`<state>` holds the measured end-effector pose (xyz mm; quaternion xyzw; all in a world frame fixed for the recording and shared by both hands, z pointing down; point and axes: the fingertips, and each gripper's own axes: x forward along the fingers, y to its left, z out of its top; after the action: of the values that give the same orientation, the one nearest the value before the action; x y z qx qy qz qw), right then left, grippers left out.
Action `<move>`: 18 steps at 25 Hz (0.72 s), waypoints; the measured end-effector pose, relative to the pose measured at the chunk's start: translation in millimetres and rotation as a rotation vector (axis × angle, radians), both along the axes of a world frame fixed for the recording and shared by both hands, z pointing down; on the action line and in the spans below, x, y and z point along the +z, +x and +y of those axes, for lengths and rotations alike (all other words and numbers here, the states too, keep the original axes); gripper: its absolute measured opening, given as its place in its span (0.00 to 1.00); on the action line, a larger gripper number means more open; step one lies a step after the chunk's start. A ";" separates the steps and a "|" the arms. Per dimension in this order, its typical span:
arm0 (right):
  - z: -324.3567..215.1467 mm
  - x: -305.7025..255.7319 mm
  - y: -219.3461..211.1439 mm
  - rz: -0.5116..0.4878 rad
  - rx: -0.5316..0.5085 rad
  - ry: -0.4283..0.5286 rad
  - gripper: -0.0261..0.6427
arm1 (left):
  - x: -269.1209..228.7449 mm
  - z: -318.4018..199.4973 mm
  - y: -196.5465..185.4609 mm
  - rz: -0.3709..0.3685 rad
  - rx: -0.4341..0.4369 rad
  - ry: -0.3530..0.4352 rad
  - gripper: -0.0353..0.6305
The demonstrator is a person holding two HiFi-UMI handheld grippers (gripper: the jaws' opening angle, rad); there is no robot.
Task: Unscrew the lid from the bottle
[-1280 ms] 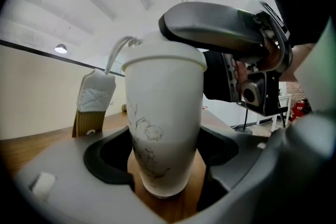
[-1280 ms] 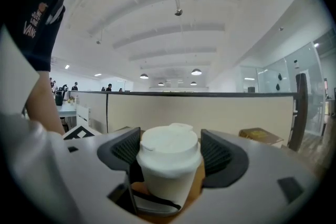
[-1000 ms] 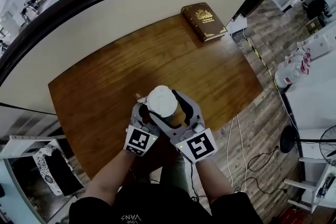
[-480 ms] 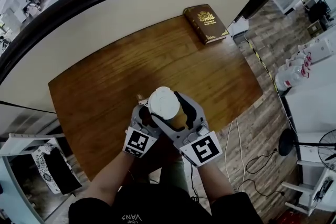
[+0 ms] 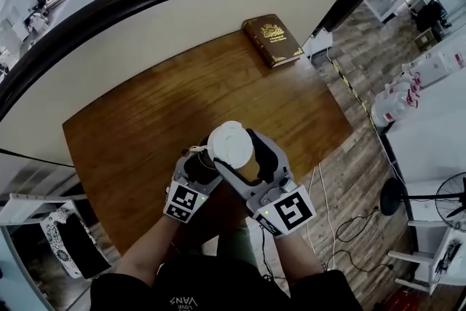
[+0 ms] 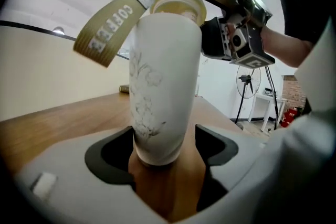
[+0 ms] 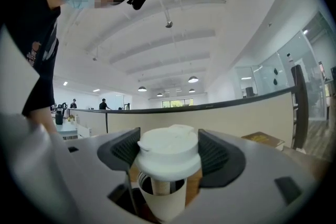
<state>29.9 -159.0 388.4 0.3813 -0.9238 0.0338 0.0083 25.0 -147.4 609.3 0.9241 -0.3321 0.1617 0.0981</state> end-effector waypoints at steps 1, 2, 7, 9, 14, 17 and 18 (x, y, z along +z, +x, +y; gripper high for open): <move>0.5 -5.4 2.6 -0.013 0.007 0.005 0.52 | -0.1 1.7 -1.1 0.004 0.001 -0.003 0.61; 1.4 -12.1 4.5 -0.030 0.013 0.013 0.52 | 0.1 3.6 -2.3 0.007 0.002 -0.008 0.61; 7.8 -41.0 20.5 -0.098 0.061 0.037 0.52 | -3.8 13.0 -14.6 0.023 -0.018 -0.025 0.61; 10.2 -53.1 26.2 -0.128 0.080 0.050 0.52 | -4.3 14.9 -24.2 0.027 -0.041 -0.031 0.61; 19.3 -78.2 36.2 -0.176 0.126 0.086 0.52 | -18.4 19.6 -47.8 0.052 -0.073 -0.020 0.61; 26.5 -88.3 37.6 -0.174 0.146 0.106 0.52 | -30.4 23.5 -60.8 0.077 -0.104 -0.017 0.61; 29.3 -90.8 38.1 -0.177 0.152 0.108 0.52 | -35.0 25.2 -64.2 0.088 -0.116 -0.013 0.61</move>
<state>68.0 -129.7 297.6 0.4455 -0.8898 0.0181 -0.0967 -39.2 -122.1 574.3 0.9089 -0.3793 0.1173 0.1278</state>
